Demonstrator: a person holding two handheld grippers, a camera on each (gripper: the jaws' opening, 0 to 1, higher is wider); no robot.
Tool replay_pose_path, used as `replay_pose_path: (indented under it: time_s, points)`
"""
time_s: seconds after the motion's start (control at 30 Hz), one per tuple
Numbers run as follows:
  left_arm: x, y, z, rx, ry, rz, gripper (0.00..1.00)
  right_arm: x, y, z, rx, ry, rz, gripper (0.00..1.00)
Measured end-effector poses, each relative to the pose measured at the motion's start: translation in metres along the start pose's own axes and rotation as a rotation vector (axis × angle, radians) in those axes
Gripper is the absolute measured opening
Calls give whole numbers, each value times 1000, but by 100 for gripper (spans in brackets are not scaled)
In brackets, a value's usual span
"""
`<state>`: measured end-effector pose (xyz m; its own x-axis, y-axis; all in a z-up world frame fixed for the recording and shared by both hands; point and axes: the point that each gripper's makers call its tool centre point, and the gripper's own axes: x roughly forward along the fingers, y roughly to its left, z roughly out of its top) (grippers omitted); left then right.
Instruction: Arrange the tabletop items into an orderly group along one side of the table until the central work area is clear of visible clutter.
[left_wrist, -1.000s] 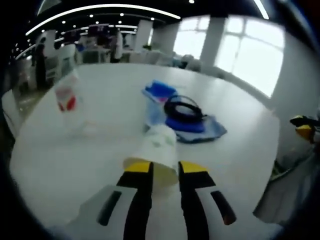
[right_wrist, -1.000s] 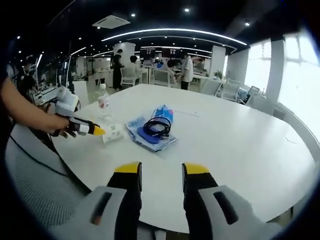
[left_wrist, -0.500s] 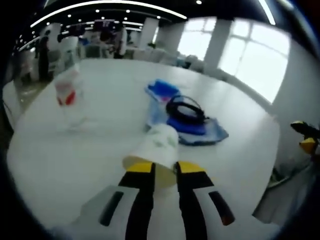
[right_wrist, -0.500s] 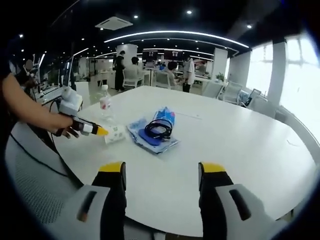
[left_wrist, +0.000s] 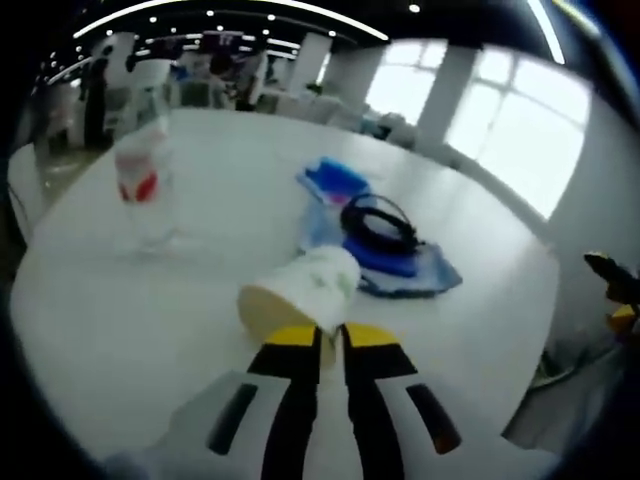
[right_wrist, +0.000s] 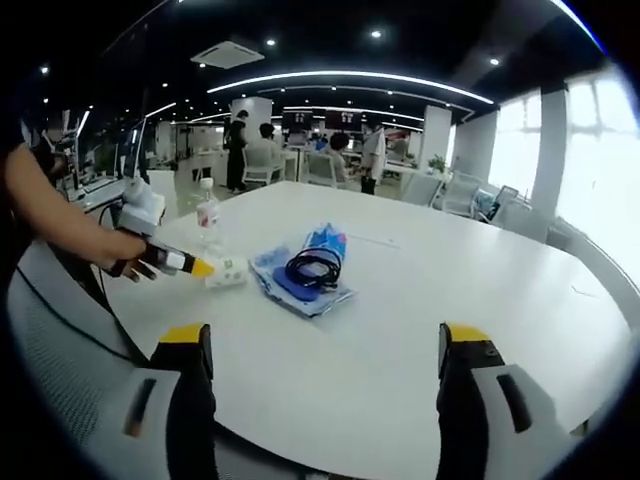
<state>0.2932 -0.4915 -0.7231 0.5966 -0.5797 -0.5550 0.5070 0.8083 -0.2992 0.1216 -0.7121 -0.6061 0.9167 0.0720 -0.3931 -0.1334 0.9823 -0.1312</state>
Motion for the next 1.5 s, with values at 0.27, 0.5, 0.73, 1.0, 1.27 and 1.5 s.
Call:
replay_pose_path:
  time_s: [0.27, 0.5, 0.73, 1.0, 1.27, 1.5]
  points:
    - [-3, 4, 5, 27, -3, 3, 1, -1, -2, 0, 9, -4, -8, 95]
    - [-6, 4, 10, 73, 1, 2, 0, 0, 0, -2, 12, 0, 6, 99]
    - [-10, 2, 19, 142, 6, -11, 0, 2, 4, -6, 13, 22, 27, 100]
    - [-14, -5, 29, 238, 42, -63, 0, 2, 7, -10, 24, 43, 38, 100]
    - [-16, -12, 44, 348, 74, -111, 0, 2, 4, -11, 60, 39, 28, 100]
    - [-16, -14, 57, 412, 91, -138, 0, 2, 4, -13, 65, 49, 32, 100]
